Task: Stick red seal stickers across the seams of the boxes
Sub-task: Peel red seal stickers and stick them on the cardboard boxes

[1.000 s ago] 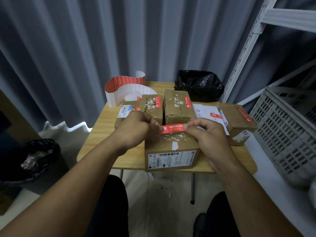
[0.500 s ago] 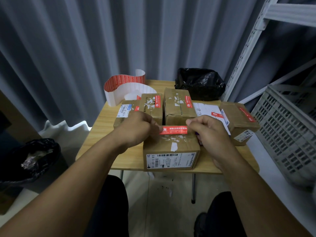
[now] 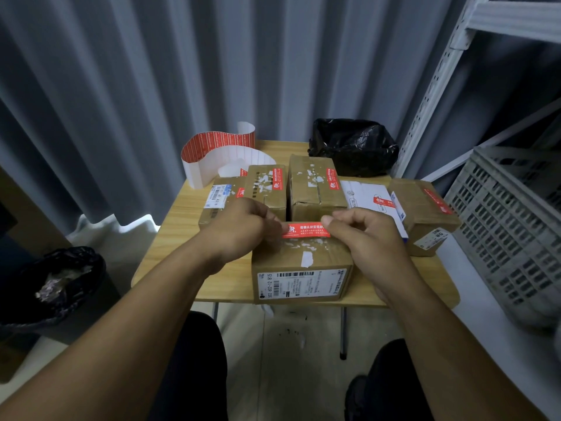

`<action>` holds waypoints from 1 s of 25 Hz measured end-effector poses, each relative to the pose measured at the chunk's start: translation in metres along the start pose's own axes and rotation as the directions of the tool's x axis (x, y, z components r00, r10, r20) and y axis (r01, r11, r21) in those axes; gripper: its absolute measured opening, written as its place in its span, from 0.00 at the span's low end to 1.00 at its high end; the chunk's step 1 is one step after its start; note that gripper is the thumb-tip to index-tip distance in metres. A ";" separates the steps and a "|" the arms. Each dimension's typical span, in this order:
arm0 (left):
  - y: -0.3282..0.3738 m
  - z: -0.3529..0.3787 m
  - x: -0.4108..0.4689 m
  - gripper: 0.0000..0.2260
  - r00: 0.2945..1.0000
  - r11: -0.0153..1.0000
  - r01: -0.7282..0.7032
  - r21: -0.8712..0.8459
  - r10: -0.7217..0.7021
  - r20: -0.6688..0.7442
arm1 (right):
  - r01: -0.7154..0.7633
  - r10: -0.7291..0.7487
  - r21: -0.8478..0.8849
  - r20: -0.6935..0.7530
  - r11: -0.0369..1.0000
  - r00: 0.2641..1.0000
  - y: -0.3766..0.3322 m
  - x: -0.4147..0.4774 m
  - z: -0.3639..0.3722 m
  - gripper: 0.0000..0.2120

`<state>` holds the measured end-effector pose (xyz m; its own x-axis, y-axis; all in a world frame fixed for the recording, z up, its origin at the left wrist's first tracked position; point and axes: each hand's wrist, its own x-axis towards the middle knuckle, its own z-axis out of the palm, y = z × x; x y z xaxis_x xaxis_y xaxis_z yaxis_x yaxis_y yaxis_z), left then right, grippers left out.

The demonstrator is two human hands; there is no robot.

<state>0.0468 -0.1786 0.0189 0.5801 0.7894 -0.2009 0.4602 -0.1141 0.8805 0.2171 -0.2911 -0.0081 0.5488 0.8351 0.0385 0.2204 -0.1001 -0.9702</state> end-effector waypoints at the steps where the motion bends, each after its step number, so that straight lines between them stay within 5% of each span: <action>1: 0.000 0.000 0.000 0.05 1.000 1.000 -0.004 -0.004 0.004 -0.001 | 0.003 -0.004 -0.031 -0.022 1.000 1.000 0.000 0.002 0.000 0.07; 5: -0.001 -0.004 0.002 0.08 1.000 0.999 0.017 0.050 -0.017 0.004 | -0.027 0.028 -0.088 0.005 0.996 1.000 0.003 0.006 -0.001 0.08; 12: -0.003 -0.001 0.009 0.08 1.000 0.973 0.023 0.230 -0.024 0.002 | 0.068 -0.046 -0.440 0.061 0.896 0.997 0.012 0.018 0.002 0.11; 25: -0.006 0.003 0.009 0.07 0.999 0.956 0.021 0.292 -0.012 -0.032 | 0.092 -0.100 -0.400 0.001 0.912 0.995 0.023 0.014 0.006 0.10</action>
<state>0.0515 -0.1729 0.0099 0.5528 0.8095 -0.1977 0.6483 -0.2687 0.7124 0.2254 -0.2790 -0.0317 0.5231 0.8415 0.1347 0.5742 -0.2313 -0.7854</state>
